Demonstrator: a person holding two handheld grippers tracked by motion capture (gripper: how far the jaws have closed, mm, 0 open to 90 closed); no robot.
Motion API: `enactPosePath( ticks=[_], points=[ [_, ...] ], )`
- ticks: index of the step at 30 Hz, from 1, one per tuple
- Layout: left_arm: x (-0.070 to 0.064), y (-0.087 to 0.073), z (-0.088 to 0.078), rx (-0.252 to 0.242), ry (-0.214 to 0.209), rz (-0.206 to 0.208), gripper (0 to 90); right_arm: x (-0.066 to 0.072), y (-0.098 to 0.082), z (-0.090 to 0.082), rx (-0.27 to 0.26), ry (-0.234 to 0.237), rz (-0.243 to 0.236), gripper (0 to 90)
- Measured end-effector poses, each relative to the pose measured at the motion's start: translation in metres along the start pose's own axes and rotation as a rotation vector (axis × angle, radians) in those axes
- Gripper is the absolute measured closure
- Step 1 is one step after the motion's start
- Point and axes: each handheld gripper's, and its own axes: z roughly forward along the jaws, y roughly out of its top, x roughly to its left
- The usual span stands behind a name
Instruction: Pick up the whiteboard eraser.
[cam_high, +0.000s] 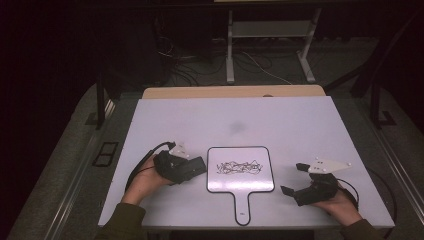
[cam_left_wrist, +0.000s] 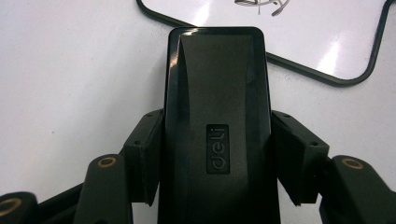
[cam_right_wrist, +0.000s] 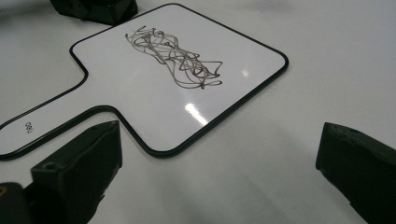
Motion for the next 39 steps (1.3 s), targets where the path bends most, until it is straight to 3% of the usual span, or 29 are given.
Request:
enactPosePath(
  ticks=[10, 14, 28, 39],
  points=[
    [0.001, -0.001, -0.001, 0.001, 0.001, -0.036, 39.5, 0.0, 0.0, -0.001, -0.001, 0.0, 0.003, 0.0],
    [0.002, -0.001, -0.003, 0.003, 0.02, -0.046, 39.5, 0.0, 0.0, -0.001, -0.003, -0.001, 0.002, 0.0],
    [0.001, 0.001, -0.012, -0.039, 0.018, -0.117, 39.5, -0.002, 0.0, -0.002, -0.009, 0.001, 0.01, 0.0],
    [-0.001, 0.006, -0.019, -0.061, 0.022, -0.147, 39.6, -0.001, 0.0, -0.001, -0.007, 0.001, 0.007, 0.0]
  ],
)
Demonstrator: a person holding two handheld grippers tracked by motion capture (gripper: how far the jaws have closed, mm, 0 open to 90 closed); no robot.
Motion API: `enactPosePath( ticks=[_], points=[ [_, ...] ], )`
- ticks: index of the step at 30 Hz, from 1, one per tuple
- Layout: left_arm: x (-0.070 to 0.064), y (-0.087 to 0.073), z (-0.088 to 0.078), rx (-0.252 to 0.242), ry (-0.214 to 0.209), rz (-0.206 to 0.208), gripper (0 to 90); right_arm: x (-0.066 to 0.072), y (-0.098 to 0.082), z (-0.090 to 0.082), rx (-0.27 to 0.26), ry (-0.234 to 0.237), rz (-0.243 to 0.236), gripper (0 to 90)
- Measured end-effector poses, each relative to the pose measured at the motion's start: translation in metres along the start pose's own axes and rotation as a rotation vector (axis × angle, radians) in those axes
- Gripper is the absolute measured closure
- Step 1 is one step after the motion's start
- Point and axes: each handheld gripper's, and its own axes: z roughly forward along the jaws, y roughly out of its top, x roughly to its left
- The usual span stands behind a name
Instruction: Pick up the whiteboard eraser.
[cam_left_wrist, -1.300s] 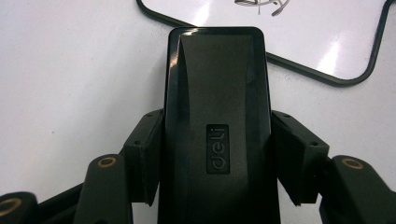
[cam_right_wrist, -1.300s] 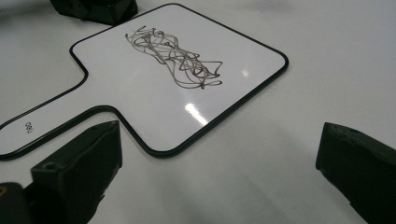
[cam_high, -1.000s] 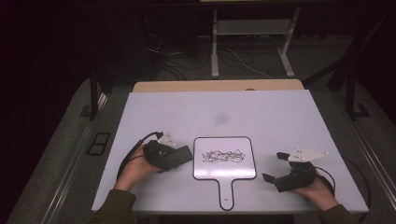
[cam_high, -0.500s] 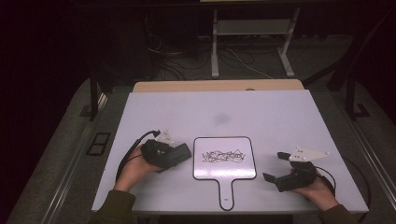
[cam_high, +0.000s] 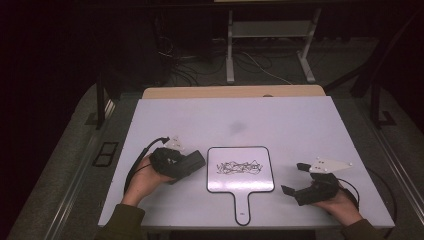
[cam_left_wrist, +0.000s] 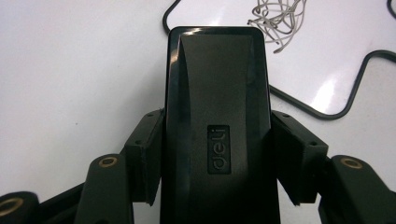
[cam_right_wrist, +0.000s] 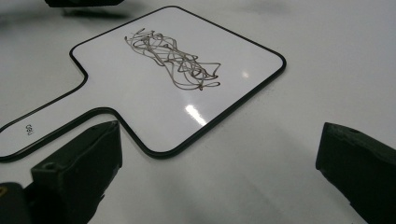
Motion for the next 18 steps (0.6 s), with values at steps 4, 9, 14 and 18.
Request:
enactPosePath(
  ticks=[4, 9, 14, 18],
  points=[
    [-0.001, 0.002, -0.001, -0.002, -0.005, -0.002, 39.5, 0.0, 0.0, 0.0, 0.0, 0.0, 0.0, 0.0],
    [-0.003, 0.007, -0.003, -0.018, 0.0, -0.011, 39.5, 0.0, 0.0, 0.0, -0.001, 0.0, 0.001, 0.0],
    [-0.006, 0.011, -0.003, -0.034, 0.012, -0.002, 39.5, 0.0, 0.0, 0.0, -0.001, 0.001, -0.002, 0.0],
    [-0.007, 0.016, -0.005, -0.043, 0.02, -0.004, 39.5, 0.0, 0.0, 0.0, 0.001, -0.002, -0.002, 0.0]
  ],
)
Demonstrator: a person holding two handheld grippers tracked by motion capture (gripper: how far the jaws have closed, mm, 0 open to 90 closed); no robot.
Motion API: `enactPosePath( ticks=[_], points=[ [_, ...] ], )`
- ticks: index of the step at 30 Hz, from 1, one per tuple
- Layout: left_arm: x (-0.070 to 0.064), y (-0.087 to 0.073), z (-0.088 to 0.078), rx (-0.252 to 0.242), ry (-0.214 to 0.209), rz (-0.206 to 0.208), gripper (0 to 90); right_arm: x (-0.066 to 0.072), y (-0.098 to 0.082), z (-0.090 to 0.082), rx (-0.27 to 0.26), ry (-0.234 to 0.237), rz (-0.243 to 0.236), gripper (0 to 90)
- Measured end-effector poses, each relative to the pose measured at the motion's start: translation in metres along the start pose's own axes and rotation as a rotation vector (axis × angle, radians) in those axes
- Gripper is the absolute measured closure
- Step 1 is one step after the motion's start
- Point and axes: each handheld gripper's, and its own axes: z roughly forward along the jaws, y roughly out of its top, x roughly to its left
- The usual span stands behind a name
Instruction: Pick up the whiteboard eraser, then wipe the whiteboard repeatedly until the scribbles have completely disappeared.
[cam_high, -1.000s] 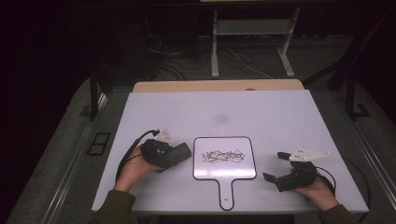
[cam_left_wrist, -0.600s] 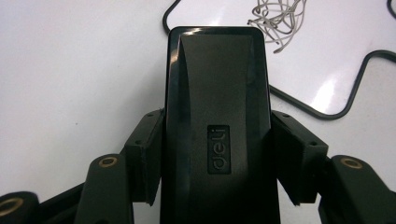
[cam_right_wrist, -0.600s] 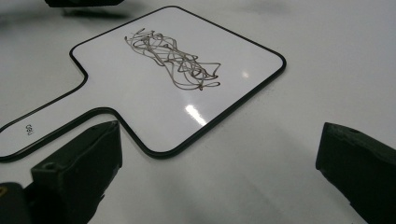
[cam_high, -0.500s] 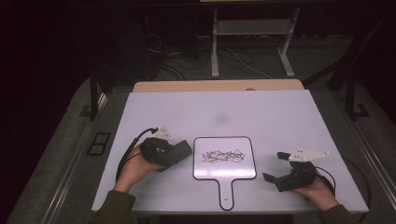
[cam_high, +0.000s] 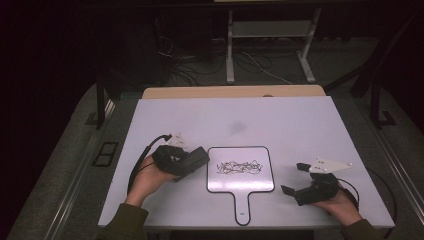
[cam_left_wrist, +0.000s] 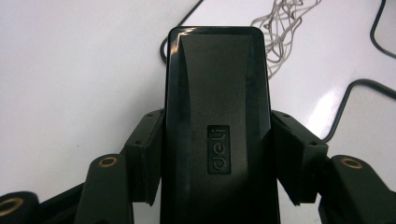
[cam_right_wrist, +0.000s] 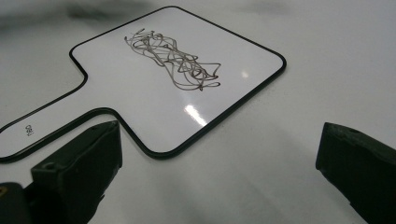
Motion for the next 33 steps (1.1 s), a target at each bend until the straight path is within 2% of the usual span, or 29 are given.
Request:
enactPosePath(
  ticks=[4, 10, 22, 33],
  points=[
    [-0.001, 0.006, -0.001, -0.022, -0.005, -0.011, 39.5, 0.0, 0.0, 0.0, -0.002, -0.005, 0.004, 0.0],
    [-0.003, 0.014, -0.001, -0.019, -0.014, -0.007, 39.5, 0.0, 0.0, -0.001, -0.006, -0.003, 0.007, 0.0],
    [-0.011, 0.035, 0.008, -0.024, -0.045, 0.032, 39.6, 0.0, 0.001, -0.001, -0.009, -0.003, 0.006, 0.0],
    [-0.021, 0.058, 0.027, -0.025, -0.084, 0.075, 39.5, 0.0, 0.001, 0.0, -0.009, 0.001, 0.009, 0.0]
  ],
)
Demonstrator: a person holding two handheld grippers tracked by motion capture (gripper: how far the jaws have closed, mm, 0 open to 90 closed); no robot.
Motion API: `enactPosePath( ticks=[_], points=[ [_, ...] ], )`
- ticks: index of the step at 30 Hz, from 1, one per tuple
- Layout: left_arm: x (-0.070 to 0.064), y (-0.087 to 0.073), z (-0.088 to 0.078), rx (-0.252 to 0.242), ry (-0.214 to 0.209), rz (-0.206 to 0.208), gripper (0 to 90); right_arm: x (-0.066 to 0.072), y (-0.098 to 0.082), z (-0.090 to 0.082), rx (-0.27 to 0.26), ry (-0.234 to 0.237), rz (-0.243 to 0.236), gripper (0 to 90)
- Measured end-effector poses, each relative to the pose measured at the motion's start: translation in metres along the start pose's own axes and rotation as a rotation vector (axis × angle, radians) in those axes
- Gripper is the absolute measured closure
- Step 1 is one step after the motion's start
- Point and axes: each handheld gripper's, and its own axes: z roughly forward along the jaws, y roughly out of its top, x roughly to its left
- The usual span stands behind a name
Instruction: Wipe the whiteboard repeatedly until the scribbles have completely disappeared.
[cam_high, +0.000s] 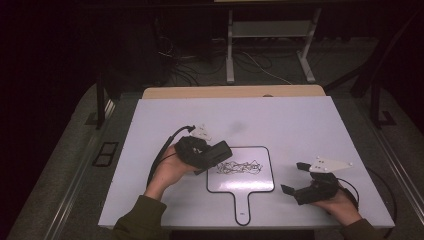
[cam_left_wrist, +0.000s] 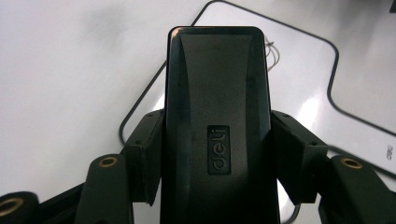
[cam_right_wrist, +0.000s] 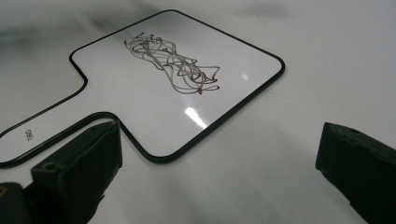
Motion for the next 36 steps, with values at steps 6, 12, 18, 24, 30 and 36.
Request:
enactPosePath(
  ticks=[6, 12, 18, 24, 30, 36],
  points=[
    [-0.003, 0.011, 0.013, 0.01, -0.016, 0.012, 39.6, 0.0, 0.001, 0.0, -0.001, 0.001, 0.01, 0.0],
    [-0.004, 0.019, 0.028, 0.028, -0.033, 0.022, 39.6, 0.0, 0.001, 0.001, -0.001, 0.001, 0.013, 0.0],
    [-0.005, 0.022, 0.047, 0.071, -0.039, 0.044, 39.6, 0.0, 0.0, 0.0, 0.0, 0.004, 0.0, 0.0],
    [-0.007, 0.024, 0.059, 0.096, -0.036, 0.049, 39.7, -0.001, -0.001, -0.001, 0.0, 0.005, 0.004, 0.0],
    [-0.002, 0.023, 0.066, 0.119, -0.019, 0.048, 39.7, -0.002, -0.001, 0.0, 0.002, 0.005, 0.008, 0.0],
    [-0.002, 0.022, 0.073, 0.142, 0.013, 0.071, 39.7, -0.001, -0.001, 0.0, 0.004, 0.005, 0.004, 0.0]
  ],
)
